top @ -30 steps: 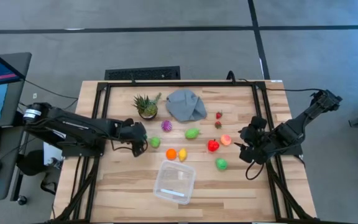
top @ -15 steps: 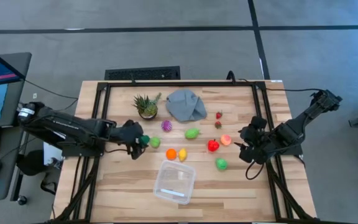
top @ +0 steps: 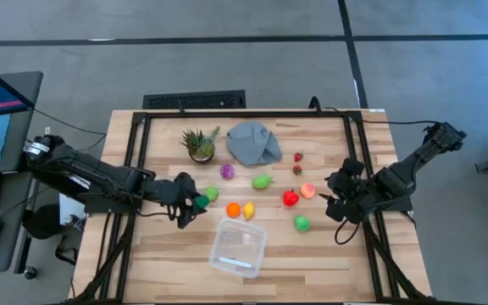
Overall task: Pick and placing Produce into tupperware
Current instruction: Put the bell pepper into the transparent bin
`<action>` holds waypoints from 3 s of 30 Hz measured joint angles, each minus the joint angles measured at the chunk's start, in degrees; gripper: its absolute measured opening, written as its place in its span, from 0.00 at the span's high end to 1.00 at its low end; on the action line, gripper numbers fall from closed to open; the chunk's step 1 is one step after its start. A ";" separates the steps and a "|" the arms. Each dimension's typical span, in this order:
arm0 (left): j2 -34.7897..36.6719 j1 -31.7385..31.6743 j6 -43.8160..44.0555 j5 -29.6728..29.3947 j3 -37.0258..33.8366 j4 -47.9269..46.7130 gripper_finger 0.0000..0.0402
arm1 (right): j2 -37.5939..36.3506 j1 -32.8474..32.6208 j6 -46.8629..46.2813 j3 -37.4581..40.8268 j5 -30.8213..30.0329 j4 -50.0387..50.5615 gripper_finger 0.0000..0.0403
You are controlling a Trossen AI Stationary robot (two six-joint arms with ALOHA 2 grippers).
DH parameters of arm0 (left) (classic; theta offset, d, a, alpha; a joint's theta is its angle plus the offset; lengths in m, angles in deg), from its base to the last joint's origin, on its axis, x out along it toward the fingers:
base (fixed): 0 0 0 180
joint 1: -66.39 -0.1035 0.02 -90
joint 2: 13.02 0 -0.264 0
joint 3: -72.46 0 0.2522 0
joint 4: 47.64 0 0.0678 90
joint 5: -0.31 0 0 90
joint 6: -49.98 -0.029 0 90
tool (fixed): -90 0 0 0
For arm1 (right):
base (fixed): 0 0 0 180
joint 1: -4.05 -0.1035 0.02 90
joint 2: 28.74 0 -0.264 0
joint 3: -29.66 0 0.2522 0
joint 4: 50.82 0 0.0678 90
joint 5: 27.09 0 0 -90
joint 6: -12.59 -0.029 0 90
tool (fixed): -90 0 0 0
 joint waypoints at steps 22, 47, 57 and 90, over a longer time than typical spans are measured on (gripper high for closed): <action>-7.46 4.15 1.19 3.70 0.04 18.65 0.46 | 0.02 0.01 -0.50 0.00 0.07 -2.56 0.30; -28.56 4.42 -3.76 9.69 13.65 21.78 0.45 | 0.00 -7.07 -2.43 0.00 -2.80 -4.70 0.30; -29.57 4.47 -0.97 5.83 13.64 20.23 0.45 | -0.01 -15.26 -5.62 0.01 -7.71 -6.99 0.30; -41.72 5.84 -6.76 4.83 28.74 -3.01 0.41 | -0.03 -22.11 -10.99 0.02 -13.44 -6.38 0.30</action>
